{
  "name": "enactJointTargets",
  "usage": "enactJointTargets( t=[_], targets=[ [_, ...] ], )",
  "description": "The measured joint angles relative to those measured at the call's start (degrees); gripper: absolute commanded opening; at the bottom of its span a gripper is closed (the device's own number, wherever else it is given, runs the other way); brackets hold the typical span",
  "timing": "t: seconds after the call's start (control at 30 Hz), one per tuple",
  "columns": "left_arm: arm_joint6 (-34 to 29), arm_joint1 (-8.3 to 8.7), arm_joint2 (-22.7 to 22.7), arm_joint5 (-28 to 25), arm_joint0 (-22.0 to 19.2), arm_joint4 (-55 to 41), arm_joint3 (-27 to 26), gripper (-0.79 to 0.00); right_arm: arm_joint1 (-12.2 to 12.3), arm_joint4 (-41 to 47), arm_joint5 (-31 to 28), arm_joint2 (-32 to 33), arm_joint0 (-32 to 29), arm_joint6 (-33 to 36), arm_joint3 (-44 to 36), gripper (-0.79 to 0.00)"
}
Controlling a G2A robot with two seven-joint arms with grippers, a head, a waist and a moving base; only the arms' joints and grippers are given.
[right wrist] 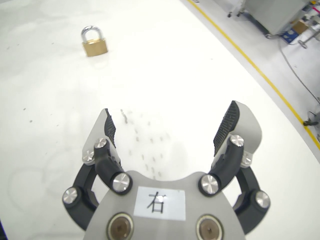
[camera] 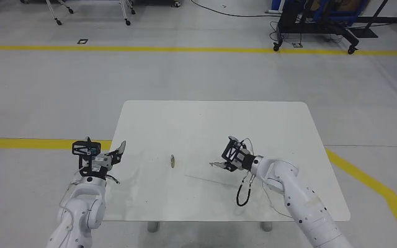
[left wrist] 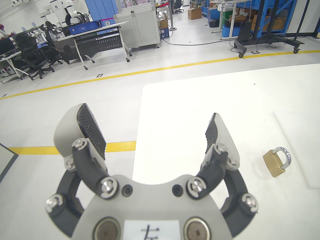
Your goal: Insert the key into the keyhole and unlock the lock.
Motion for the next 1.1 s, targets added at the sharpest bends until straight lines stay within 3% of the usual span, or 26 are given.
enactJointTargets(
  t=[0.1,0.17,0.33,0.4,0.53,0.83,1.03,1.1],
  targets=[
    [0.0,0.00,0.0,0.0,0.0,0.0,0.0,0.000,0.0,2.5,-8.2,-1.1,3.6,1.8,3.9,-0.009],
    [0.0,0.00,0.0,0.0,0.0,0.0,0.0,0.000,-0.1,2.6,-10.9,-2.1,5.3,2.5,5.7,-0.071],
    [0.0,0.00,0.0,0.0,0.0,0.0,0.0,0.000,-0.4,4.2,-15.9,-4.8,8.4,2.1,9.9,-0.360],
    [0.0,0.00,0.0,0.0,0.0,0.0,0.0,0.000,-0.6,4.4,-17.0,-5.9,9.6,2.2,11.6,-0.422],
    [0.0,0.00,0.0,0.0,0.0,0.0,0.0,0.000,-1.0,4.2,-17.1,-8.0,11.5,2.6,13.9,-0.505],
    [0.0,0.00,0.0,0.0,0.0,0.0,0.0,0.000,-1.7,3.6,-15.8,-11.2,14.1,2.2,16.8,-0.551],
    [0.0,0.00,0.0,0.0,0.0,0.0,0.0,0.000,-2.0,3.8,-14.8,-12.8,15.2,3.5,18.1,-0.650],
    [0.0,0.00,0.0,0.0,0.0,0.0,0.0,0.000,-2.1,3.9,-14.7,-13.3,15.6,3.9,18.3,-0.730]
  ],
)
